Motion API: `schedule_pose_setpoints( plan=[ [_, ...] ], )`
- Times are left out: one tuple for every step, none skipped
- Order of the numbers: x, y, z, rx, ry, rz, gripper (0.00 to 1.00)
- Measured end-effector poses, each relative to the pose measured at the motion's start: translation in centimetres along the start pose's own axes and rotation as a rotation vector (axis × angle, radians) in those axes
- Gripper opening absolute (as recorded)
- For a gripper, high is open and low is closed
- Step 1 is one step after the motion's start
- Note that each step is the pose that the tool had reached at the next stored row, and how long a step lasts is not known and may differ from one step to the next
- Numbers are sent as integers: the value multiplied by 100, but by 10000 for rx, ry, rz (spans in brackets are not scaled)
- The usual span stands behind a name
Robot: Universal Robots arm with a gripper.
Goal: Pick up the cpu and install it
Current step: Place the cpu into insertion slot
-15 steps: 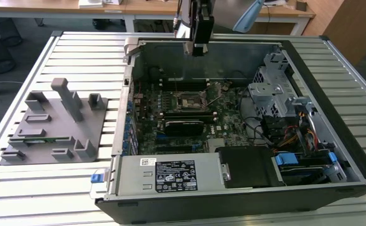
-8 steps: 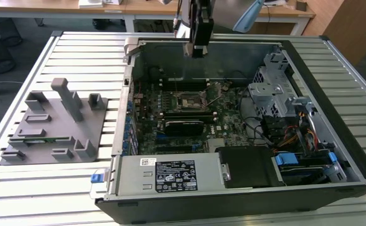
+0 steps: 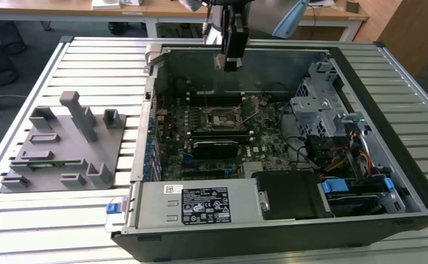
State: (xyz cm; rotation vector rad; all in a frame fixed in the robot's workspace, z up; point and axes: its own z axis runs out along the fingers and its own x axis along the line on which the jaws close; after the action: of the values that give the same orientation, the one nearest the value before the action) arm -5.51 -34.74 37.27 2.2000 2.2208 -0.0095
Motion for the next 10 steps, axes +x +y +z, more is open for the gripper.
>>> schedule_pose_setpoints(
  plan=[
    [0,0,13,1,-1,-1,54],
    [0,0,27,0,-1,-1,54],
    [0,0,38,1,0,-1,54],
    [1,0,48,0,0,-1,54],
    [1,0,57,1,-1,-1,54],
    [1,0,67,0,0,-1,54],
    [1,0,74,1,-1,-1,54],
    [2,-1,88,0,0,-1,54],
    [2,-1,94,0,0,-1,54],
    [2,-1,100,0,-1,-1,54]
  ],
)
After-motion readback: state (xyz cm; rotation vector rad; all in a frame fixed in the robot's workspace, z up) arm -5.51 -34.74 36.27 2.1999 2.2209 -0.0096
